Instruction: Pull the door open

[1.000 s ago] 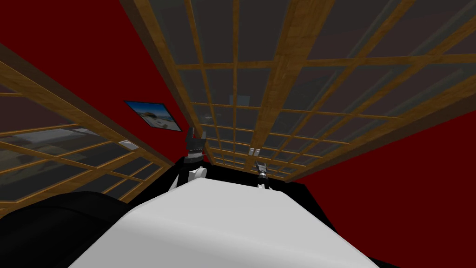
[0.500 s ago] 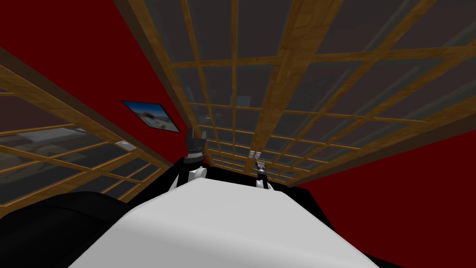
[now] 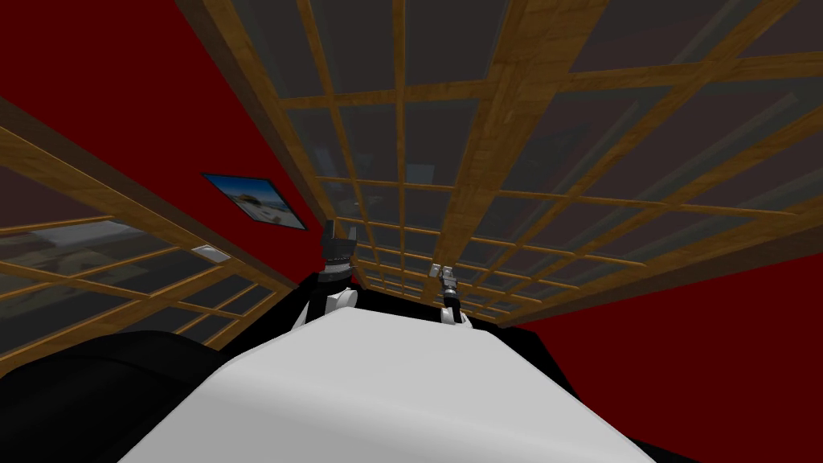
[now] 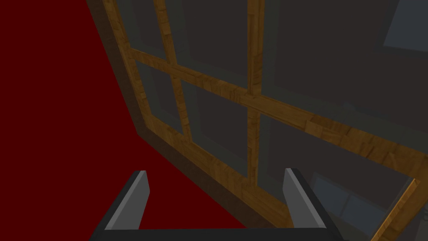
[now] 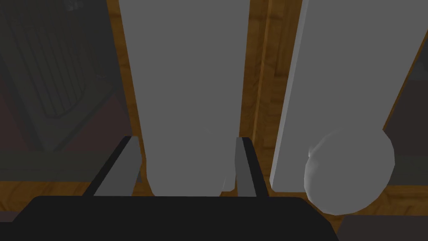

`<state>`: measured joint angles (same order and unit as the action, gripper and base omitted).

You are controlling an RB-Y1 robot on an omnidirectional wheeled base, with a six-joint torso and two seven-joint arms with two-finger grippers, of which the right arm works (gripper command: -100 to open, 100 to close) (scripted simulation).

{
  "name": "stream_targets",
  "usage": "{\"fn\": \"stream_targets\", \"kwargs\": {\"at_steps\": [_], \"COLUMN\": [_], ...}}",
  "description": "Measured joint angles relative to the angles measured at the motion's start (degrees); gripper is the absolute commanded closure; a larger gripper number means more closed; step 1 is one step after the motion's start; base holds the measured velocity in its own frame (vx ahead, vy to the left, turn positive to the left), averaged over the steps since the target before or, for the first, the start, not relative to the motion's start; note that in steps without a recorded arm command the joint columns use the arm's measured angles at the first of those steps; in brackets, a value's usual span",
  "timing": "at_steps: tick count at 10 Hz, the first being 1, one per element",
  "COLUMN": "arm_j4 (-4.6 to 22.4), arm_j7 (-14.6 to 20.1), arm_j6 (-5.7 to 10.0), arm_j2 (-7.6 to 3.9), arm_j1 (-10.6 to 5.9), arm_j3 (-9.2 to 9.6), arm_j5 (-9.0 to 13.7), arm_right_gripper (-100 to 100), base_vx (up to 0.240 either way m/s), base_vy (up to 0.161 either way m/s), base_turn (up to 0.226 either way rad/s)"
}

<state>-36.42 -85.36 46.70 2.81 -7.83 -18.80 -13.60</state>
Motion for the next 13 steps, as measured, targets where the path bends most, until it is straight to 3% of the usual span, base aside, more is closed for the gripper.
{"fn": "stream_targets", "kwargs": {"at_steps": [5, 6, 7, 10, 11, 13], "arm_j4": [0.0, -1.2, 3.4, -0.7, -0.9, 1.4], "arm_j7": [0.0, 1.3, 1.3, 2.6, 3.1, 3.4], "arm_j6": [-0.04, -0.56, 0.85, 0.23, -0.02, 0.11], "arm_j2": [0.04, -0.71, -1.81, -1.29, -1.42, -2.34], "arm_j1": [0.1, 1.3, -1.13, 2.87, 3.34, 1.84], "arm_j3": [0.05, 0.03, -1.47, -0.66, -0.6, -1.14], "arm_j5": [0.0, 0.1, 1.0, 0.5, 0.5, 0.9], "arm_right_gripper": [100, 100, 100, 100, 100, 100], "base_vx": [-0.009, -0.065, -0.067, -0.031, -0.024, -0.019], "base_vy": [-0.007, -0.075, -0.069, -0.013, 0.006, 0.002], "base_turn": [-0.001, -0.079, -0.022, 0.003, -0.005, -0.006]}}
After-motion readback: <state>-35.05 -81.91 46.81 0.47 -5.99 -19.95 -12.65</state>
